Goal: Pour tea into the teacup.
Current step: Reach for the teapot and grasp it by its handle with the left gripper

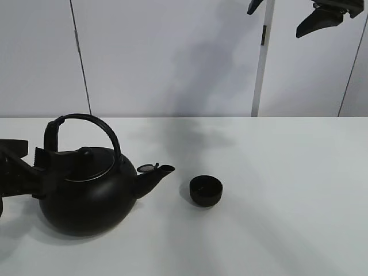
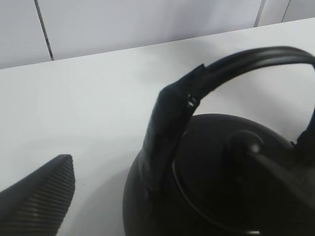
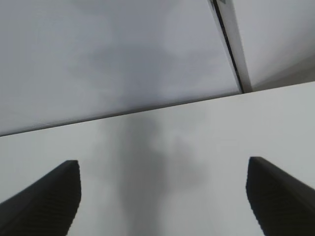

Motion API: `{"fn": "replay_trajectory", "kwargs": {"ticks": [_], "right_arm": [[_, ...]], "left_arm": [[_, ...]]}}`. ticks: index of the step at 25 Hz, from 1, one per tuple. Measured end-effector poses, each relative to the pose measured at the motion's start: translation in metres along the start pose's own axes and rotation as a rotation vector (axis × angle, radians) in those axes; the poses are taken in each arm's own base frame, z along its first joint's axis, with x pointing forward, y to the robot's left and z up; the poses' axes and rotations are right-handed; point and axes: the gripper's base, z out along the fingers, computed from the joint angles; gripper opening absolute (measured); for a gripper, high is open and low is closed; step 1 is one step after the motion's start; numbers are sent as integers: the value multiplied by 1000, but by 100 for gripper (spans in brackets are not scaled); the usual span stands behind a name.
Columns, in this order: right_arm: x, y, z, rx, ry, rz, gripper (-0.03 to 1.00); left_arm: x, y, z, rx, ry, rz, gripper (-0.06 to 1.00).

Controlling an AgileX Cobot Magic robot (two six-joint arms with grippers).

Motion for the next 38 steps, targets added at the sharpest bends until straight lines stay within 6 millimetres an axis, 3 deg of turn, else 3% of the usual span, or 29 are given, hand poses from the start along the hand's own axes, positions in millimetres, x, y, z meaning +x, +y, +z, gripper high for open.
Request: {"fn": "replay_trajectory", "kwargs": {"ticks": [38], "right_arm": [[1,-1,3,2,5,1,63]], "left_arm": [[-16,15,20,-64,-70,-21,60]]}}
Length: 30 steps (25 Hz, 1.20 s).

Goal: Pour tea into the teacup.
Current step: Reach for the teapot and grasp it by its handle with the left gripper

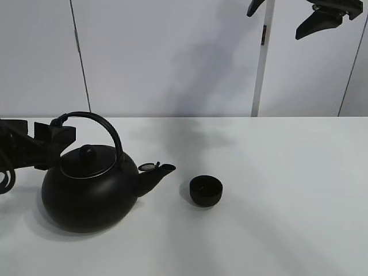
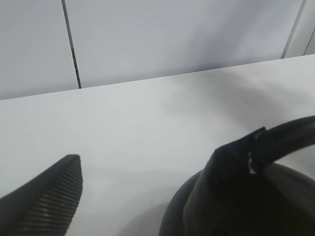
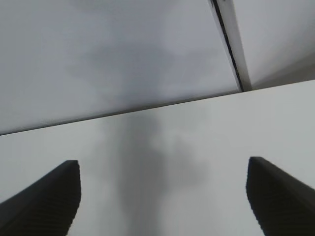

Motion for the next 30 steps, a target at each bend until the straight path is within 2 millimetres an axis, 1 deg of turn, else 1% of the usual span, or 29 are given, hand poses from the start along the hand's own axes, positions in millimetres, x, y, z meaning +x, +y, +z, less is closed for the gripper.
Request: {"fn": "replay_trajectory", "kwargs": {"ticks": [8,25,30], "right_arm": [[0,0,0,0,0,0,63],[-1,0,0,-1,-6,0,63],[-1,0,0,-1,-7,0,63]], "left_arm": [[-1,5,1,-12,-4,-1,60],[-8,1,10,31,-32,26,59],[-2,1,12,44,-14,31,59]]}}
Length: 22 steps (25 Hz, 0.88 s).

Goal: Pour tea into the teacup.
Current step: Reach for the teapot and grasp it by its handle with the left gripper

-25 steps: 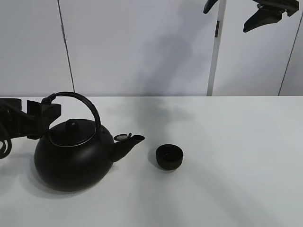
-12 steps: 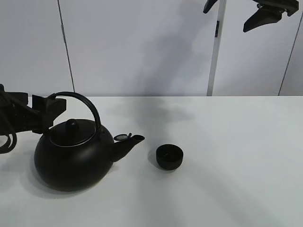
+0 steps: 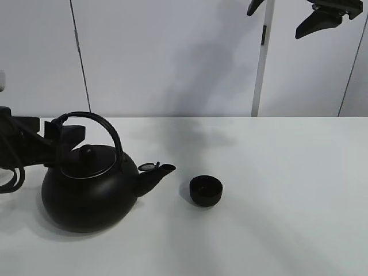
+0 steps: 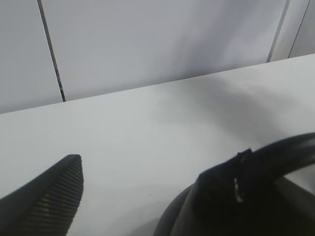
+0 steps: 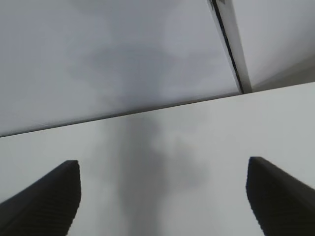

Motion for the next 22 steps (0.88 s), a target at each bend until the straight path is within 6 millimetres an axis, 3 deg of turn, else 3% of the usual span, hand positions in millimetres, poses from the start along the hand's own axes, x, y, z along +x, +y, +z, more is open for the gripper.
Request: {"fn": "replay_trajectory", "kwargs": {"ticks": [11,19,22], "right_arm": [[0,0,0,0,0,0,63],[0,0,0,-1,-5,0,63],[-1,0,0,-1,-6,0,63]], "left_arm": [[7,1,3,-1,25,-2,56],[7,-3,3,36,24,13,16],[7,-1,3,27,26,26,10]]}}
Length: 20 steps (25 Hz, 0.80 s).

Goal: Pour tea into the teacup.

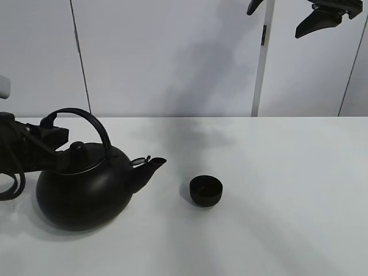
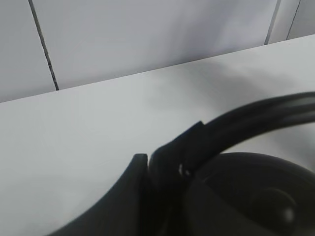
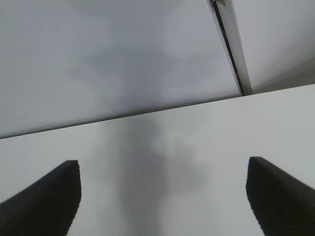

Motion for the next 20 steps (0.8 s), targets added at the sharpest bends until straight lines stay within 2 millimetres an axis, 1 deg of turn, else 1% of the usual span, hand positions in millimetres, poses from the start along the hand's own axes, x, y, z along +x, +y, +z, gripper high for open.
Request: {"fn": "replay_trajectory", "kwargs": {"ticks": [11,15,20], "right_arm": [[0,0,0,0,0,0,63],[0,0,0,0,0,0,63],[0,0,0,0,0,0,63]], "left_arm": [[-2,0,0,1,9,3,10],[-10,0,3,18,27,29,10],[-29,-2,13,63,9,83,10]]}}
